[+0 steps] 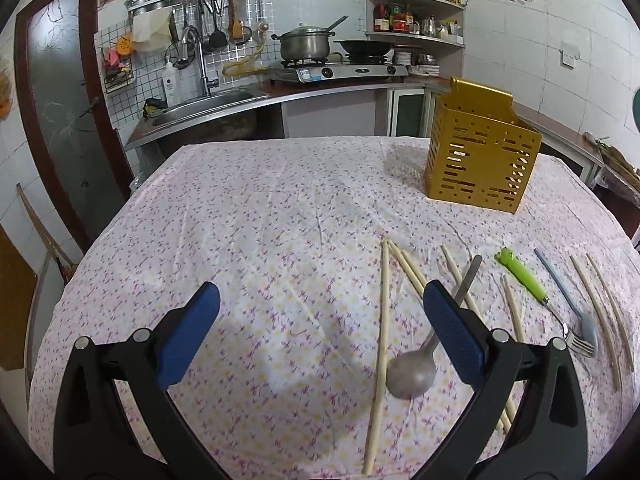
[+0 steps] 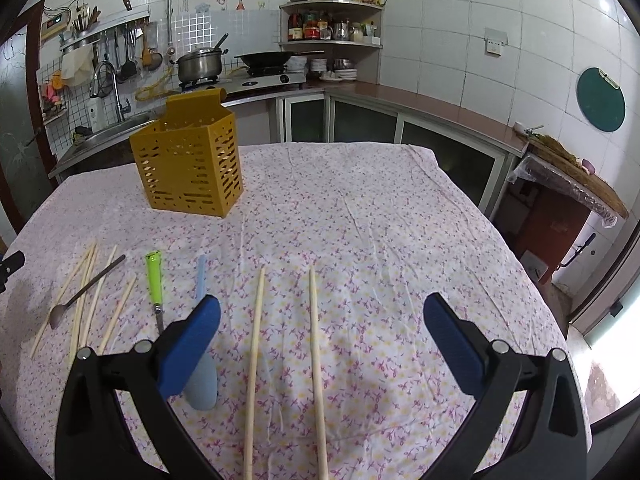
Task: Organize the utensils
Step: 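Grasp a wooden chopstick with the right gripper while the left gripper grasps another chopstick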
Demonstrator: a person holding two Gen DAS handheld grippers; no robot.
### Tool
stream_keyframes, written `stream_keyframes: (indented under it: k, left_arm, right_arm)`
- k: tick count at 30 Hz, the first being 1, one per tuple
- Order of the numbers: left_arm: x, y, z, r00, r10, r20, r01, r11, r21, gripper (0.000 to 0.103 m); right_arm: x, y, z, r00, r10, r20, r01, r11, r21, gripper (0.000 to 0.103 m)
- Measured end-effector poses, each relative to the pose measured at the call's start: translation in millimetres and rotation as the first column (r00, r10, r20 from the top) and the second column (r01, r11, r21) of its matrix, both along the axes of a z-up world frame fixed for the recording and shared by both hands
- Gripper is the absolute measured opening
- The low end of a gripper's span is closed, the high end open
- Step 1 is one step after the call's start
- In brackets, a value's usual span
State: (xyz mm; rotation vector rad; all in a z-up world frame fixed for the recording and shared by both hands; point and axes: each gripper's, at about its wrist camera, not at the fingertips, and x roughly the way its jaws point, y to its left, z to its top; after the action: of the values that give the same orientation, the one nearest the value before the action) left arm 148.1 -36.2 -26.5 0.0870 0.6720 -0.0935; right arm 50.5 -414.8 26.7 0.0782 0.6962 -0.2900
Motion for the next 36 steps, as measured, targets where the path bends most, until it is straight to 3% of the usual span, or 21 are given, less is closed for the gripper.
stream_keyframes:
  k: [9,14,19,26,31,36]
  left_arm:
    - [18.3,-8.6,-5.8,1.000,-0.021,-0.022,0.022,1.000,0.014,0.098]
    - [44.8,-19.4,-20.3,0.992,-0.048,-0.116,0.053,0.998,0.043,0.098]
    - [73.4,-32.1,-35.7,0.980,-0.068,-0.185,0.082,0.994,0.070,0.097]
    - [104.0,-39.1,-55.0,0.960,-0.075,-0.269,0.093,0.994,0.056,0.081]
    - [115.6,-49.7,-68.6,0.941,-0.097,-0.323,0.117,0.992,0.043,0.068]
    - [127.8,-58.6,-69.2,0.935,-0.114,-0.336,0.141,0.988,0.056,0.061]
  right_arm:
    - [11.0,-5.0,-4.0,1.000,0.000,-0.008,0.000,1.000,-0.006,0.099]
    - [30.9,-10.0,-17.3,0.998,0.019,-0.063,-0.019,1.000,-0.008,0.098]
    - [55.5,-18.9,-41.0,0.989,0.017,-0.146,-0.016,1.000,0.005,0.086]
    - [79.3,-27.9,-64.0,0.972,0.027,-0.232,-0.021,0.999,0.030,0.078]
    - [99.2,-34.0,-77.8,0.956,0.024,-0.292,-0.008,0.998,0.054,0.055]
    - [113.3,-32.9,-81.8,0.950,0.047,-0.309,-0.023,0.996,0.080,0.046]
